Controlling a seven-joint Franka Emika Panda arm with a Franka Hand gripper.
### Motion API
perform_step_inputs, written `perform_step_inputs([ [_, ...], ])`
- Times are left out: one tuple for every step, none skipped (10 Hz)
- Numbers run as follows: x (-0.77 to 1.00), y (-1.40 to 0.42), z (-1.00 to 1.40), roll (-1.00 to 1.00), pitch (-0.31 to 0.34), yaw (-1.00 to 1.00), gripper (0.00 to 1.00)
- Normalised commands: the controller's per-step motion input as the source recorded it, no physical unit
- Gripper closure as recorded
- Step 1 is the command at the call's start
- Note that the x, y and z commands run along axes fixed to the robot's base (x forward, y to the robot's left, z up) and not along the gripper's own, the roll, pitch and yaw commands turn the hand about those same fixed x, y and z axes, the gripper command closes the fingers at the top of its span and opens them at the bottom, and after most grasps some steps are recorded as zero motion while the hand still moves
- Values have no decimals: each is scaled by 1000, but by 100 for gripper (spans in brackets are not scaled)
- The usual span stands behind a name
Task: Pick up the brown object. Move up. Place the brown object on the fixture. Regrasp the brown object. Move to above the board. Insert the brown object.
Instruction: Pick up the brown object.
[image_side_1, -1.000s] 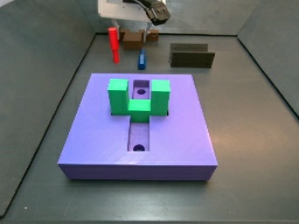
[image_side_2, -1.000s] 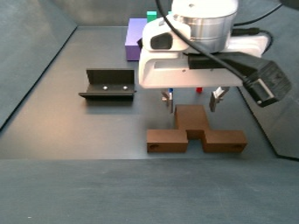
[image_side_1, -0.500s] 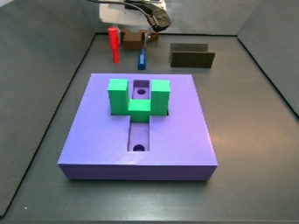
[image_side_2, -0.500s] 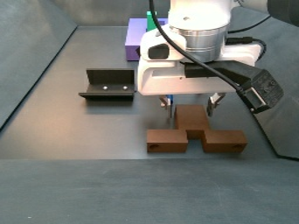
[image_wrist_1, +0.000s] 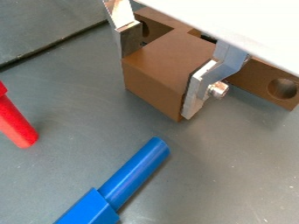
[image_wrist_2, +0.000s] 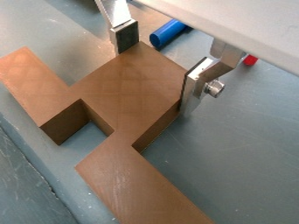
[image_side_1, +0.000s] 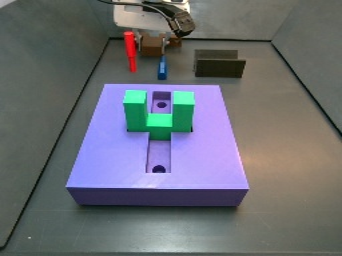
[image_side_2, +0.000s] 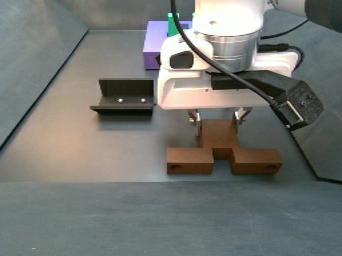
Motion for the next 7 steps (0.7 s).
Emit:
perform_step_inputs([
  [0,0,0,0,0,0,100],
  [0,0,0,0,0,0,100],
  [0,0,0,0,0,0,100],
  [0,0,0,0,0,0,100],
  [0,0,0,0,0,0,100],
  [0,0,0,0,0,0,100],
  [0,0,0,0,0,0,100],
])
